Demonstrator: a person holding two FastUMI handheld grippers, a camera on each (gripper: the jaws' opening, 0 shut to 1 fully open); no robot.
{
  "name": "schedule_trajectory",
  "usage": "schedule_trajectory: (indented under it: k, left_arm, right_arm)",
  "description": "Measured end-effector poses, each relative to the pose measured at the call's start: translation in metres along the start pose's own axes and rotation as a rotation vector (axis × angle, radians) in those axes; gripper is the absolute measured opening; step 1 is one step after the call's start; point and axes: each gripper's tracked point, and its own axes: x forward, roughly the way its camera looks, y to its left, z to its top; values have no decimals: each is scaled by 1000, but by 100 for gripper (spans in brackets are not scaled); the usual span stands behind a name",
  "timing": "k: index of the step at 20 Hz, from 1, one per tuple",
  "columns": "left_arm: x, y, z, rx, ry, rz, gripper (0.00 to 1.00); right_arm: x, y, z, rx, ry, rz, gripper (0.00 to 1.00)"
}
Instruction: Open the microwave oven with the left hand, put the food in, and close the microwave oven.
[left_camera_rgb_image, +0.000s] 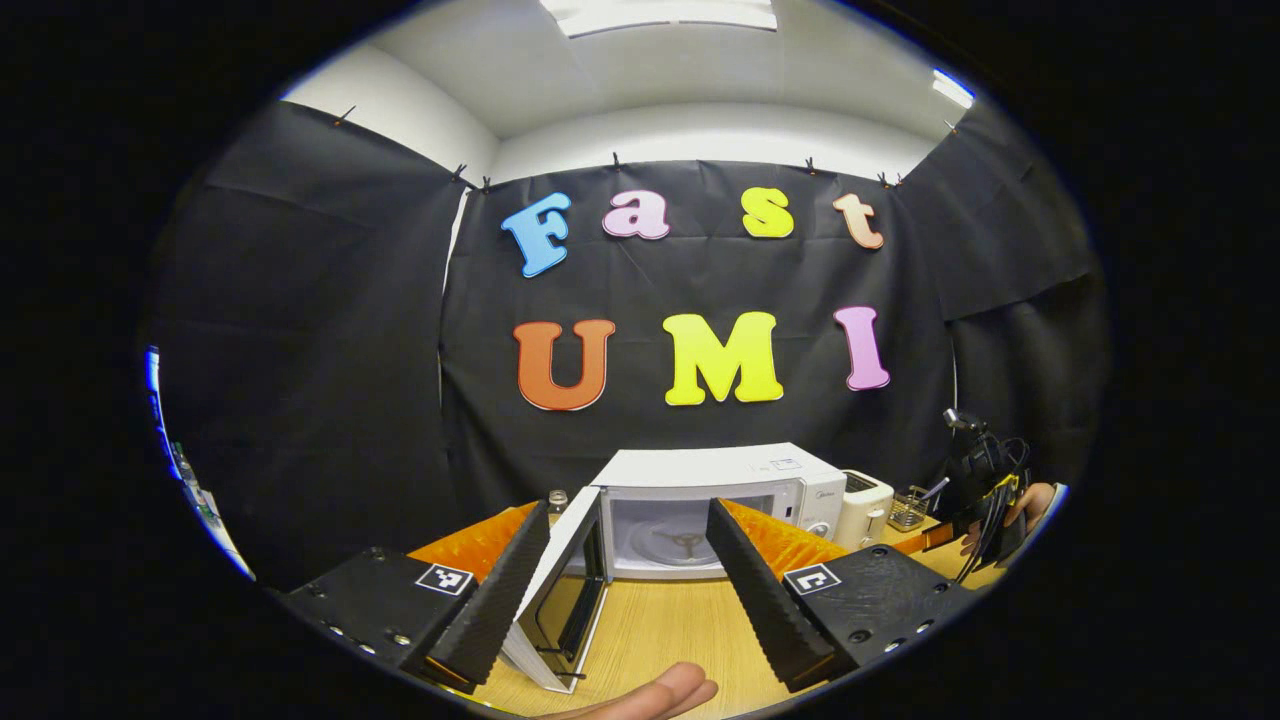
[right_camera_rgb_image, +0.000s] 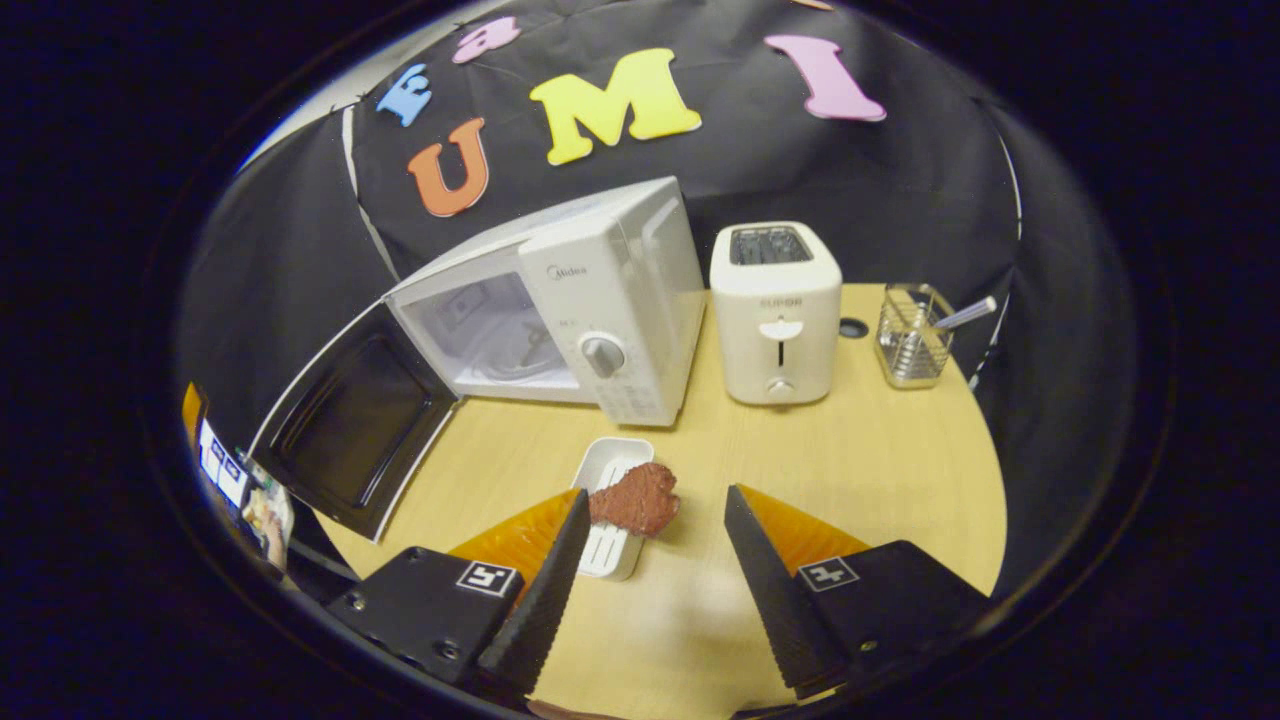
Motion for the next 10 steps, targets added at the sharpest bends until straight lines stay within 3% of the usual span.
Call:
schedule_trajectory:
  k: [4,5,6,7,8,9,10]
  left_arm:
    - [4,-10,-1,-7,4,-8,97]
    - [5,-9,-5,-7,14,-2,97]
    - [5,-9,-7,-8,26,2,97]
    - [6,-7,-8,-7,32,8,97]
    - [5,-6,-9,-4,35,15,97]
    - [4,-4,-9,-1,38,21,97]
    - [3,-4,-9,3,39,22,97]
  right_arm:
    - [27,1,-11,142,108,163,78]
    - [32,1,-11,197,122,190,58]
    - [38,1,-8,251,126,224,54]
    - [40,1,-12,292,146,252,42]
    - [43,1,-13,346,155,275,46]
    - [46,0,-15,384,173,299,18]
    - [47,1,-15,420,178,322,8]
